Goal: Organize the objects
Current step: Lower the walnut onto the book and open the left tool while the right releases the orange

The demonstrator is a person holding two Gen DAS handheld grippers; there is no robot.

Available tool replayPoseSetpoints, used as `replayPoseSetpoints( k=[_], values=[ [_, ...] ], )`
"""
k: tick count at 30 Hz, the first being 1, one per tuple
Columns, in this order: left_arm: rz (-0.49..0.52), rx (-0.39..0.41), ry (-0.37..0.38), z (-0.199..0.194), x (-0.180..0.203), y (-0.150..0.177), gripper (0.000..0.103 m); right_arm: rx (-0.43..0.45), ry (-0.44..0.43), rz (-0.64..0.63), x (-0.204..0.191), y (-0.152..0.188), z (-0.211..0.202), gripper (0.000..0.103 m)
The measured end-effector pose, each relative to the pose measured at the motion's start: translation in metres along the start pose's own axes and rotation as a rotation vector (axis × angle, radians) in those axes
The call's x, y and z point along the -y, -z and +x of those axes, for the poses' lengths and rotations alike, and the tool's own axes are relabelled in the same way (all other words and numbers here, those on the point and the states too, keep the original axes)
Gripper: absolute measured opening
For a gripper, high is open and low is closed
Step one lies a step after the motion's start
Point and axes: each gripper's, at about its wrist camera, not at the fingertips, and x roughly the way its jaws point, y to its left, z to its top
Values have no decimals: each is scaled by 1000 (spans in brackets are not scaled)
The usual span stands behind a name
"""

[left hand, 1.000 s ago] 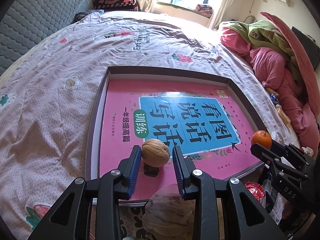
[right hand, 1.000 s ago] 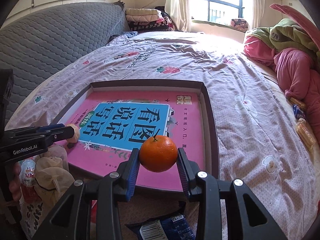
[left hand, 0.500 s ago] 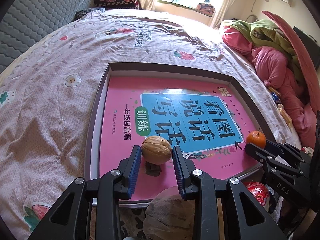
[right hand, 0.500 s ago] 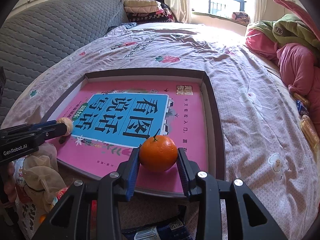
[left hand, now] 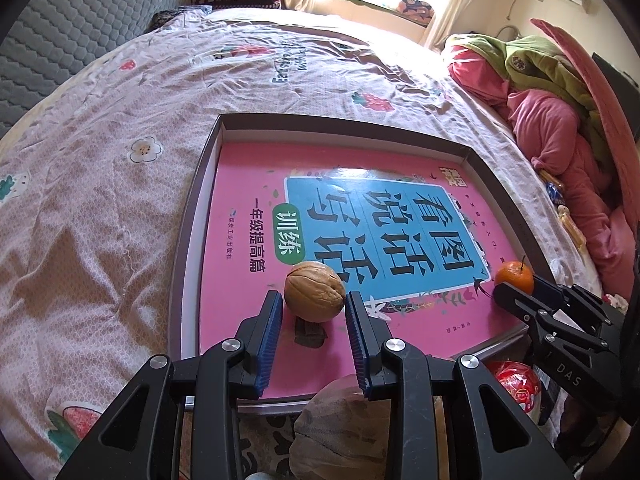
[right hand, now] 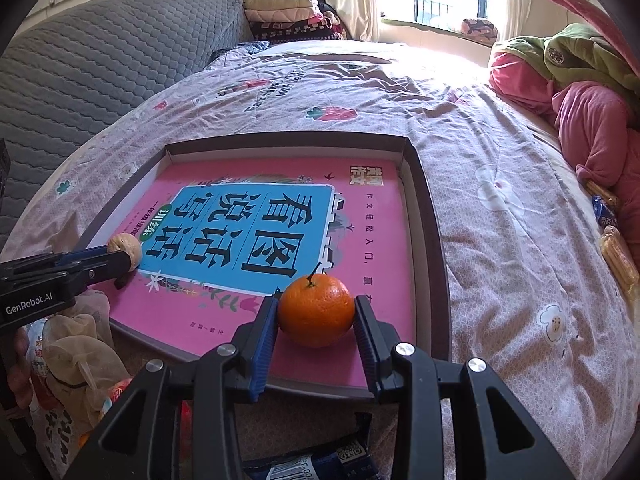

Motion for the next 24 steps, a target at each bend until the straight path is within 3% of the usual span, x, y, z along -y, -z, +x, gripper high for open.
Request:
replayPoseSetpoints(
  k=[12,19,24],
  values=[
    [-11,-17,9,0,0,-1,34,1,-4,26,3,0,-1,44],
    [-30,-11,17,-3,-2,-1,47,14,-11,28,1,0,-5,46],
    [-32,7,20,-9,-2,-2,47,41,-7,36,2,-1,-11,47]
  ],
)
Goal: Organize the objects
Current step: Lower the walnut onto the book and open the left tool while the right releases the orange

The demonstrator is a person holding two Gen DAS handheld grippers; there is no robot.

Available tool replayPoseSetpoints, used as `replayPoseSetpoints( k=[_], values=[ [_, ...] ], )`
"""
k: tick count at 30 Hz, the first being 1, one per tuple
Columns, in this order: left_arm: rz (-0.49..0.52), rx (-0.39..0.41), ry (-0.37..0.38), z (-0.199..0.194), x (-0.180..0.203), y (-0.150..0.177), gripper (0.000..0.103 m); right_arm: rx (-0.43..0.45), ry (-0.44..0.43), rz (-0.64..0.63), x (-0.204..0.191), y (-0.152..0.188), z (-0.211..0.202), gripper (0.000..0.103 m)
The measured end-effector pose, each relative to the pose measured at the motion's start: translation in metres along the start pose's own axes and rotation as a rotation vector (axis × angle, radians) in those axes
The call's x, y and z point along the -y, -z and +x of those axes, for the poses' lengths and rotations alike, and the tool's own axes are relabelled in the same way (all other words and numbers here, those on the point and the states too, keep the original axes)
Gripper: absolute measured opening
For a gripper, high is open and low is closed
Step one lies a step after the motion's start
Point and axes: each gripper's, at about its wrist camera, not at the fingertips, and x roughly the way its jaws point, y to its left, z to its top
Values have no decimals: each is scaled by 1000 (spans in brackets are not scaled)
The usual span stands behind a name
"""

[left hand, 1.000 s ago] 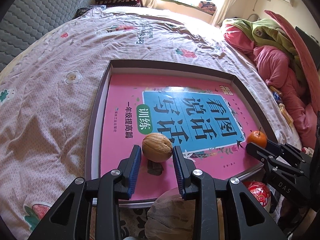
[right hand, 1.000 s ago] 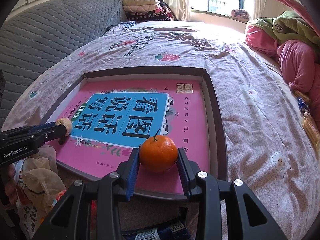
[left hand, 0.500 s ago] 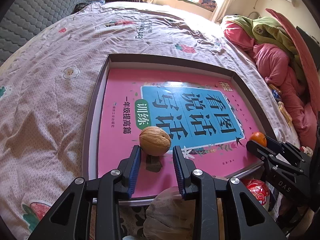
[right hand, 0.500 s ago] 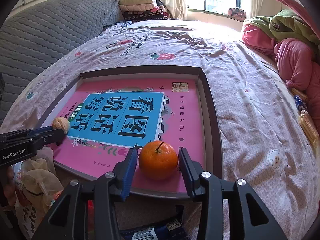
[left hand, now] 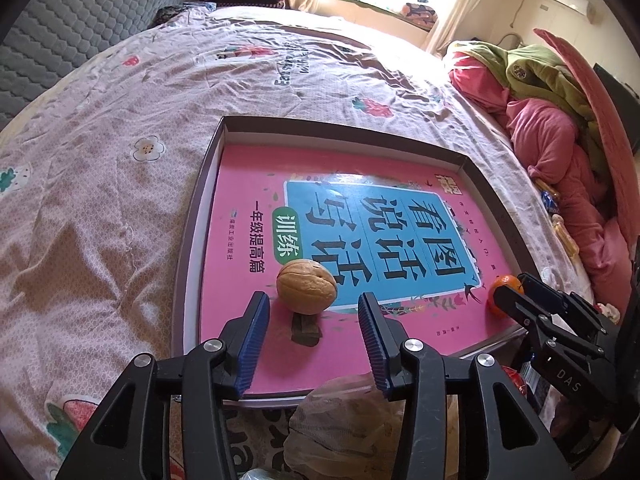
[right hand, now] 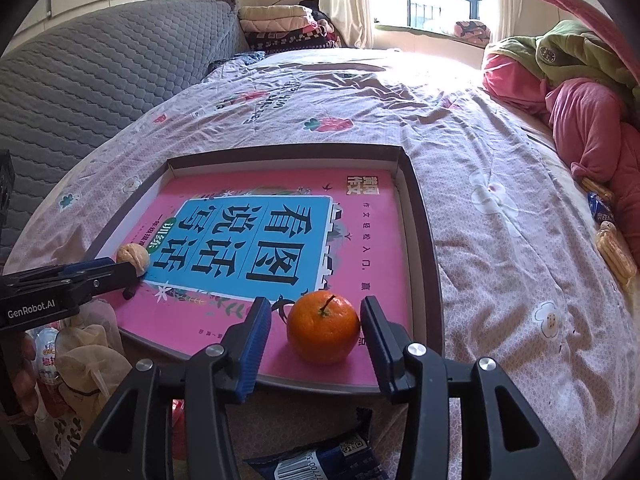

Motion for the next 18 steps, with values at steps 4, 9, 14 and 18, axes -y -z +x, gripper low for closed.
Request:
replayPoseSetpoints(
  k=[4,9,14,18],
  values=[
    [-6,11,-2,-5,-1,-1,52,23,5,10,2,-2,-6,47],
    [-10,22,-7,-9,-2,-3,53,37,2,14,2,-4,-10,47],
    [-16,35,-14,-15,-4,-4,58,46,-3,13,1,-4,-12,52],
    [-22,47,-26,-20,-5,-5,61,55,1,8,0,-4,-15,52]
  ],
)
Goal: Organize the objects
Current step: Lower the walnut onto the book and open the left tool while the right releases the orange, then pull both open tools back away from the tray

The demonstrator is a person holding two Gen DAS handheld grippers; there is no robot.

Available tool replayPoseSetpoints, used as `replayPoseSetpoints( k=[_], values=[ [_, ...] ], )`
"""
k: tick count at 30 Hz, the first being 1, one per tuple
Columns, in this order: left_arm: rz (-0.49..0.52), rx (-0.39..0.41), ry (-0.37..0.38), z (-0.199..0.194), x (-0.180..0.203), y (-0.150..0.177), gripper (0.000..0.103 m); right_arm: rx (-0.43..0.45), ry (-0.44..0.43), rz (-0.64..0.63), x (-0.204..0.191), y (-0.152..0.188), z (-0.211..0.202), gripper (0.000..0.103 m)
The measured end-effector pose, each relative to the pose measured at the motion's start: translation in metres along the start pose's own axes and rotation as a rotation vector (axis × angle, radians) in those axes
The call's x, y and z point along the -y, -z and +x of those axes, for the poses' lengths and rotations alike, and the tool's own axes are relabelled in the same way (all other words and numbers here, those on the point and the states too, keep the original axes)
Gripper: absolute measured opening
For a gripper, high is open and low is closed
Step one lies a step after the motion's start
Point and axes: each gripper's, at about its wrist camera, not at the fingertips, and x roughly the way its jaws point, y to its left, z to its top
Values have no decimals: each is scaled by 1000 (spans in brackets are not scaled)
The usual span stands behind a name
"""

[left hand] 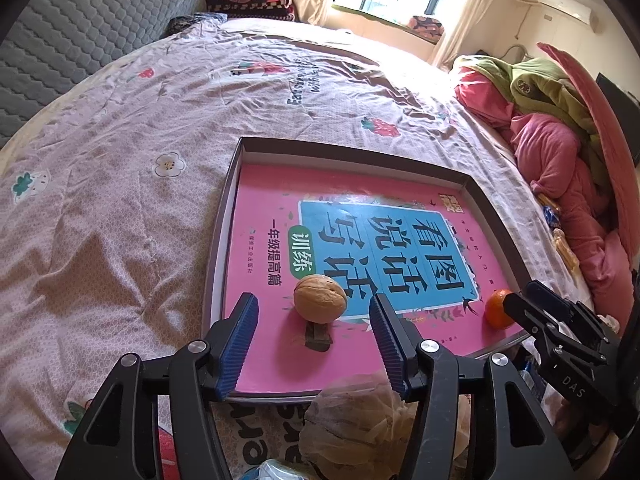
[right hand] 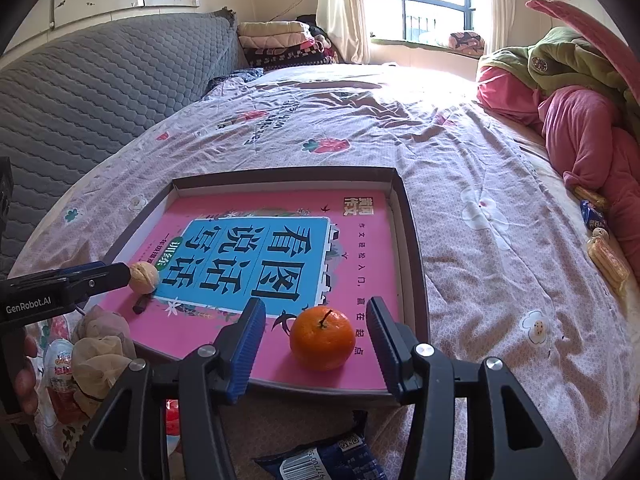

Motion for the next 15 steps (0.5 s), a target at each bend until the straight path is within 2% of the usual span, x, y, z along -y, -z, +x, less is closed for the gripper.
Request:
replayPoseSetpoints(
  k=[5,15],
  values=[
    [-16,20,-5,-9,-3,1,67,14,-10,0,-2,-2,-5,56],
    [-7,54,-7,-27,6,8,68,39,-33,-7,-7,-4,-16,57]
  ],
)
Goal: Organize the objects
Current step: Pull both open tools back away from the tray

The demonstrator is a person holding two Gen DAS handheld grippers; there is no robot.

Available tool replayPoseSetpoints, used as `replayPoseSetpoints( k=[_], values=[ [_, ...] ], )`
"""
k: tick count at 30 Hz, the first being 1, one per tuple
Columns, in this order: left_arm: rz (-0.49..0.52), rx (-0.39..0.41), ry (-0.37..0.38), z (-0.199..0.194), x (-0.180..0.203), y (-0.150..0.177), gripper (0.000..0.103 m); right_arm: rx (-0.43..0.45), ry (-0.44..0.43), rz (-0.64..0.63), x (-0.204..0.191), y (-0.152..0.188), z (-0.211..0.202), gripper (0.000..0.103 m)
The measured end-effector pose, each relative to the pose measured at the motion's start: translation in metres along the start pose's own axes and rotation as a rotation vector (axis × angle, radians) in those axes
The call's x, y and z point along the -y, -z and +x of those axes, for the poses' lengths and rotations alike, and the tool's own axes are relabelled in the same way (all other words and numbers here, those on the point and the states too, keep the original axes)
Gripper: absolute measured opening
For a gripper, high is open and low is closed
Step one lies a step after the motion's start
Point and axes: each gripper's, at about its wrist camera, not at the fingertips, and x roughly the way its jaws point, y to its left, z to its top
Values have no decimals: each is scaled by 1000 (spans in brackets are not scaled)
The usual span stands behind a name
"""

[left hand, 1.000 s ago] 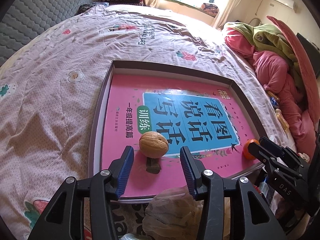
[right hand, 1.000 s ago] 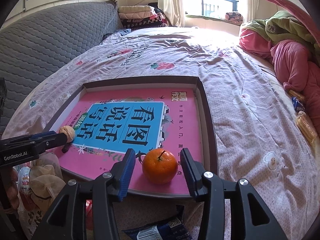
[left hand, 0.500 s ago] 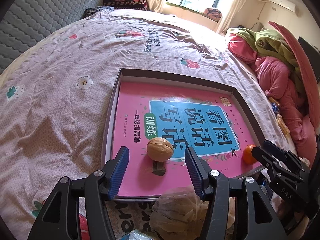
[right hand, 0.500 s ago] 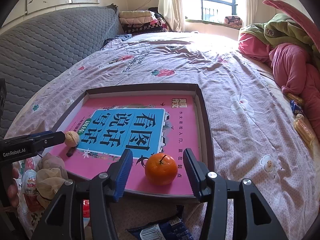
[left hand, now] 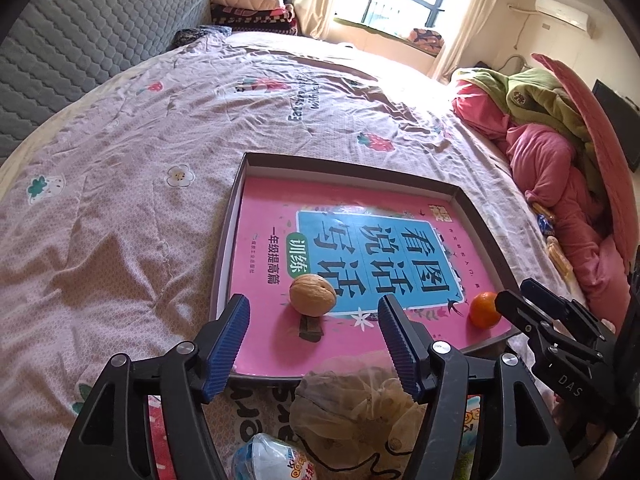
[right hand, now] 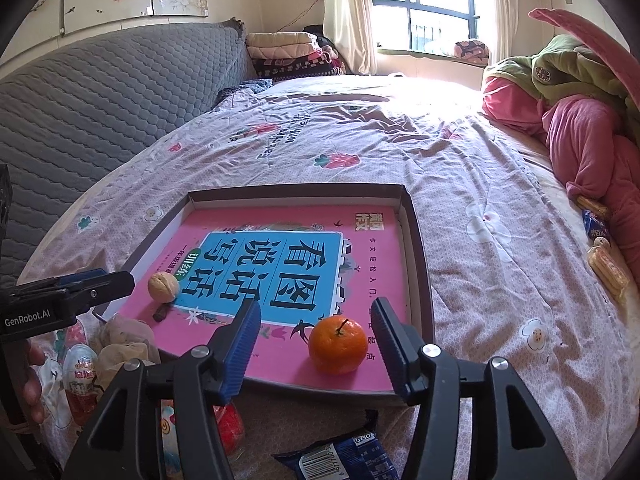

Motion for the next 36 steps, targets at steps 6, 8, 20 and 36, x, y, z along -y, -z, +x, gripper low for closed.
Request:
replayPoseSetpoints(
  k=[6,8,20,36],
  values=[
    [-7,29,-5,-14,2,2,69,25,-6,2,1,-1,-12,60],
    [2,35,-10,-17,4,2,72,37,0,-1,1,-2,-17,62],
    [-35,50,-8,-37,9,14,74,71,-38,-20,-4,-2,-41,65],
    [-88,93,-29,-78,5,30,75,134,-105,-55,-19,1,-80,68]
  ],
)
